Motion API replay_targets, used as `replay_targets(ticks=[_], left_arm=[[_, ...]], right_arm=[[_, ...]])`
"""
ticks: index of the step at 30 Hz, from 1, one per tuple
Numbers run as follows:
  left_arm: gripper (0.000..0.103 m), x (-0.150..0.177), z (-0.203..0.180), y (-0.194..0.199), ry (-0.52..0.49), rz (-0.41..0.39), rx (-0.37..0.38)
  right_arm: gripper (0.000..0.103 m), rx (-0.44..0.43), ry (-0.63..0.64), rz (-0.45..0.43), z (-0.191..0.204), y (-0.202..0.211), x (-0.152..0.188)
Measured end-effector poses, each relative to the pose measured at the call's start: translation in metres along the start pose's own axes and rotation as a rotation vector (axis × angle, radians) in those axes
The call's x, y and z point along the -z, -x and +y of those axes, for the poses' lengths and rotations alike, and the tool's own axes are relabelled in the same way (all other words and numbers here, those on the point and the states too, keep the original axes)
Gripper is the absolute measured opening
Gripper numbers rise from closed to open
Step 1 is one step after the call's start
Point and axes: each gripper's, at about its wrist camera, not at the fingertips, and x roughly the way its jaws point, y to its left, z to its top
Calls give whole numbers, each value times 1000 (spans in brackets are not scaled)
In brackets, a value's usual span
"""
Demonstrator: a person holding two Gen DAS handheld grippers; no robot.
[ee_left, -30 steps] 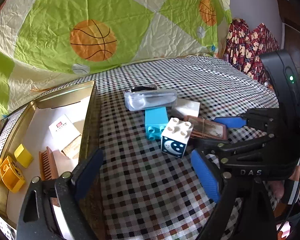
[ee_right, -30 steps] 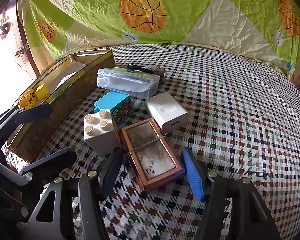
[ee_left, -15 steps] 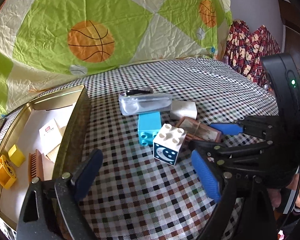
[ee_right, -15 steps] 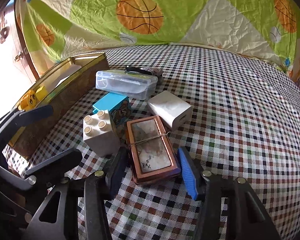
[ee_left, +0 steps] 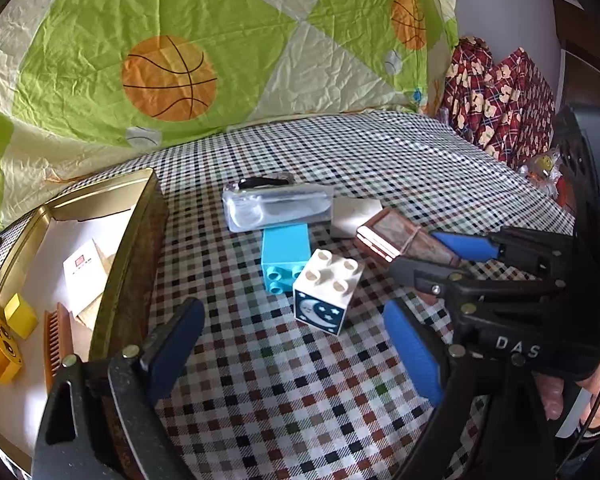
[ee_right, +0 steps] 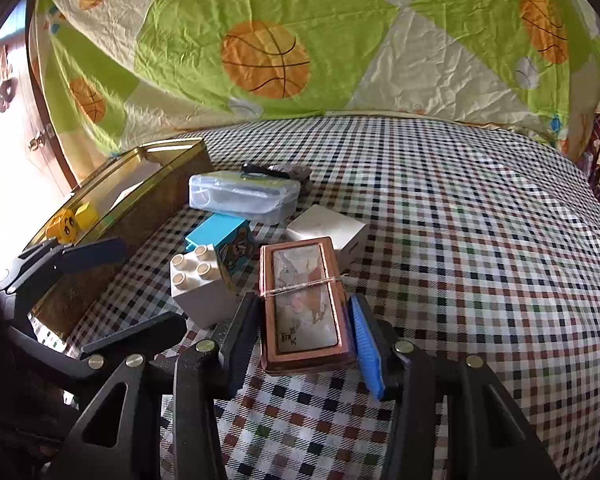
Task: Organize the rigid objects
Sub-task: 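Grasp the white moon block with the left gripper while the right gripper grasps the copper picture frame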
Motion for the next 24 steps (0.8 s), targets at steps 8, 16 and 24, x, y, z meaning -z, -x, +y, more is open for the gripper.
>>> replay_targets(ticks=[8,16,24], left_arm=[[89,-12,-8,-18,-3,37,32],[30,-12,-8,-22,-3,58,74],[30,-10,-6,-9,1,-2,58]], right_arm=[[48,24,-91,-83,-16,15,0],[49,20,-90,-77,-16,14,-1],[48,15,-91,-107,-16,20,0]])
